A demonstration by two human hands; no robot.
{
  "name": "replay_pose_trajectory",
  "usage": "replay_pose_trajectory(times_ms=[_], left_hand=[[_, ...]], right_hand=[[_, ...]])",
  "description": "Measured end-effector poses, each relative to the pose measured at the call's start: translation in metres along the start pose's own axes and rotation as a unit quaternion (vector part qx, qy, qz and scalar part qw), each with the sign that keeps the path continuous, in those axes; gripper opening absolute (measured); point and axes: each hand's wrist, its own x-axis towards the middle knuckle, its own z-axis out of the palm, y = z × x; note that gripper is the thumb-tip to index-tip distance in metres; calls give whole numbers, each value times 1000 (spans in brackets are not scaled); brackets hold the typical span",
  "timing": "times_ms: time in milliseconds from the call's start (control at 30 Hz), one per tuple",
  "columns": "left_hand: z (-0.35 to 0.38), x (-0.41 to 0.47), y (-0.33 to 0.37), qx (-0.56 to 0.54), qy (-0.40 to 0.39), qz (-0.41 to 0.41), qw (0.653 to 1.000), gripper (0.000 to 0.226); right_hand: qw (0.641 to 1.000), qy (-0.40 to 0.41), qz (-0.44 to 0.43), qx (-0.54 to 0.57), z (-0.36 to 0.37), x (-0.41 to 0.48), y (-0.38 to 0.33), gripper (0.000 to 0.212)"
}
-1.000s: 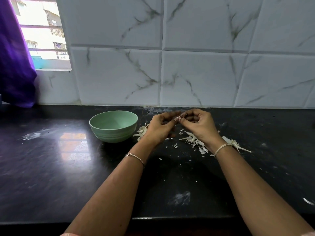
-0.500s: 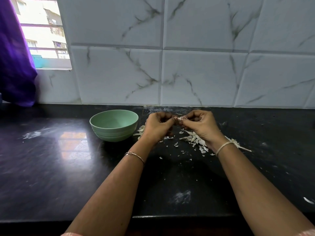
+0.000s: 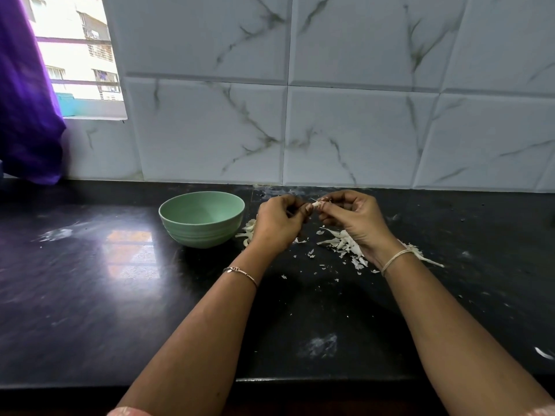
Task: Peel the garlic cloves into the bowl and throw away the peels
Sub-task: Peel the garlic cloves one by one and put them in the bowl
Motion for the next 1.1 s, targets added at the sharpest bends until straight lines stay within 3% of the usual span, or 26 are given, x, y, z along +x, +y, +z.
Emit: replay_pose_trajectory(times_ms=[367,467,533,667,933,1000,1100], left_hand=[[0,-2,0,109,16,57,992,8],[1,-1,2,23,-8,4,1000,9],[3,-3,3,-92,-26,-47,994,14],[2,-6,6,-290,-80,-152,941,17],[-4,-6,11,-413,-127,-231,872,16],[-3,-5,11,-389,-118,-221,887,14],[-1,-5,11,-195,-65,-127,970,12]], right_hand=[[999,-27,3,-17,-2,1,2,9],[1000,-28,-2,-3,-1,2,2,12],[999,-30,-12,7,-1,3,3,13],[999,-35,-25,19,0,4,3,13],[998,-39,-52,13,0,2,0,14],[999,-26,-44,4,0,2,1,13],[1000,-1,-12,-15,-1,3,3,8]])
